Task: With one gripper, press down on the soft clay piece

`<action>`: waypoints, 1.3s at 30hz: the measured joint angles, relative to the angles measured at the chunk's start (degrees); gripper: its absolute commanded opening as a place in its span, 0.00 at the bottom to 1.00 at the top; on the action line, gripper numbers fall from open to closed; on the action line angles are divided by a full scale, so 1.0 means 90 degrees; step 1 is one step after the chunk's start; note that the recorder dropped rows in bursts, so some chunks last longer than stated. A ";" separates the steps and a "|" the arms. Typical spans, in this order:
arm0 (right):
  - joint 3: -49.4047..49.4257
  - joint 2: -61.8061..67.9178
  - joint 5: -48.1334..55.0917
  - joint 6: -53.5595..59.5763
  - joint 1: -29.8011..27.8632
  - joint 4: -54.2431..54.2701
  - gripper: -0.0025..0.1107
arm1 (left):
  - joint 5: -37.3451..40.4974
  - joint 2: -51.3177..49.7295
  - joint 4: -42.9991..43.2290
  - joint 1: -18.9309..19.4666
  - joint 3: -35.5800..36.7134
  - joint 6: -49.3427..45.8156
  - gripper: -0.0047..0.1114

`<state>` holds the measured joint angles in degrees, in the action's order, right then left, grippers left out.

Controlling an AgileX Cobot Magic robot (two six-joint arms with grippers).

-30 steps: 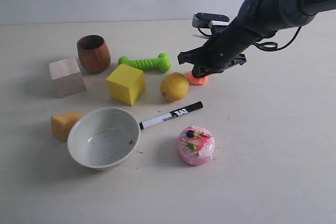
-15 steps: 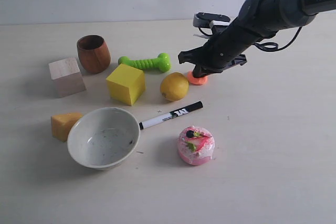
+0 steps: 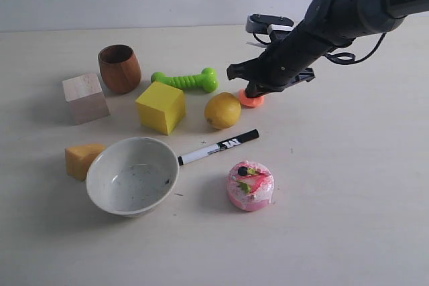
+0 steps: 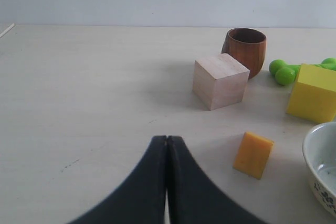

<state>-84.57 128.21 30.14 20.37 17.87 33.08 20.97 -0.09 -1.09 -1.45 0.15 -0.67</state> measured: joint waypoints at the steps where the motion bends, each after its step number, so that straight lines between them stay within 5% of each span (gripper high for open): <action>1: 0.0000 0.0000 0.0000 0.0000 0.0000 0.0000 0.07 | 0.0000 0.0000 0.0000 0.0000 0.0000 0.0000 0.04; 15: 0.0000 0.0000 0.0087 0.0012 0.0000 0.0000 0.15 | 0.0000 0.0000 0.0000 0.0000 0.0000 0.0000 0.04; 39: 0.0000 0.0070 0.0114 0.0001 0.0000 0.0037 0.15 | 0.0000 0.0000 0.0000 0.0000 0.0000 0.0000 0.04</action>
<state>-84.57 128.83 31.17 20.38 17.87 33.41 20.97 -0.09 -1.09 -1.45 0.15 -0.67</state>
